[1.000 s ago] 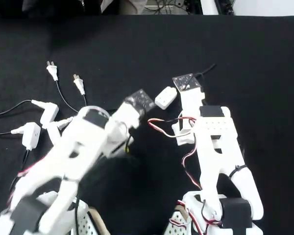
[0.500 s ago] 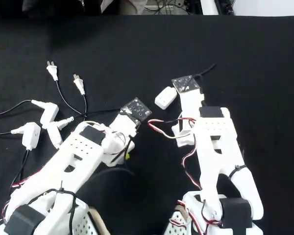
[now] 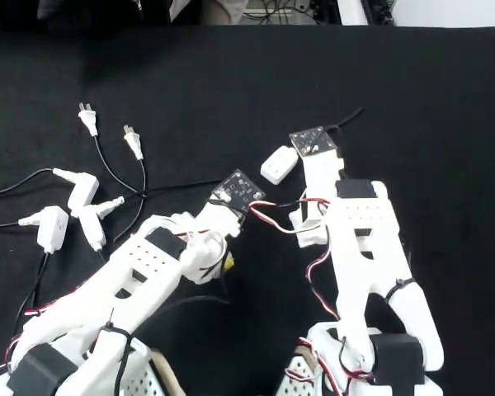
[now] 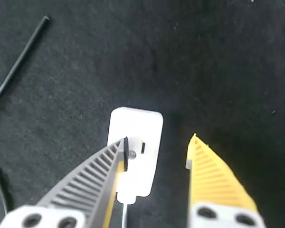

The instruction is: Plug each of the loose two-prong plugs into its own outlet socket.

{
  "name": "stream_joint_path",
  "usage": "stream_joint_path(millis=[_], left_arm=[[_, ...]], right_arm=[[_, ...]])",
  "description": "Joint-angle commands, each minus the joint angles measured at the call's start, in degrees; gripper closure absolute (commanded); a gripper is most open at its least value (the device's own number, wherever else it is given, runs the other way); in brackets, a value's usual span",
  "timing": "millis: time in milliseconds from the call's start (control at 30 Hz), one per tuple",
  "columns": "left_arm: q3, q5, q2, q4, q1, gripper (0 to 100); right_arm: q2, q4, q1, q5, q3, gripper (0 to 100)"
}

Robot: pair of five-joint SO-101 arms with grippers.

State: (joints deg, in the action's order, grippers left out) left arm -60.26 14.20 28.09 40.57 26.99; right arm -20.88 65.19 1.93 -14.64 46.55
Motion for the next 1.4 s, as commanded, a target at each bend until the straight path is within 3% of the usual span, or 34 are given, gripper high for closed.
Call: stream_joint_path(millis=[0, 200, 367, 700, 967, 1367], left_arm=[[0.22, -0.79, 0.18, -2.11, -0.22, 79], [-1.45, -0.88, 0.18, -3.69, -0.66, 79], [0.40, -0.53, -2.90, -3.43, -5.41, 79], [22.99, 4.92, -27.69, 13.80, -7.60, 79], [24.66, 12.92, -23.56, 13.80, -17.27, 82], [17.10, 14.42, -12.92, 13.45, -17.80, 82]], right_arm=[[-1.10, -0.62, -0.53, -0.18, -0.31, 94.2], [-1.10, -0.62, -0.53, 0.00, -0.22, 94.2], [-1.10, -0.62, -0.53, 0.18, -0.13, 94.2], [-1.10, -0.62, -0.53, 0.18, -0.04, 94.2], [-1.10, -0.70, -0.53, -0.09, -0.04, 94.2], [-1.10, -1.41, -0.53, -0.09, 0.04, 94.2]])
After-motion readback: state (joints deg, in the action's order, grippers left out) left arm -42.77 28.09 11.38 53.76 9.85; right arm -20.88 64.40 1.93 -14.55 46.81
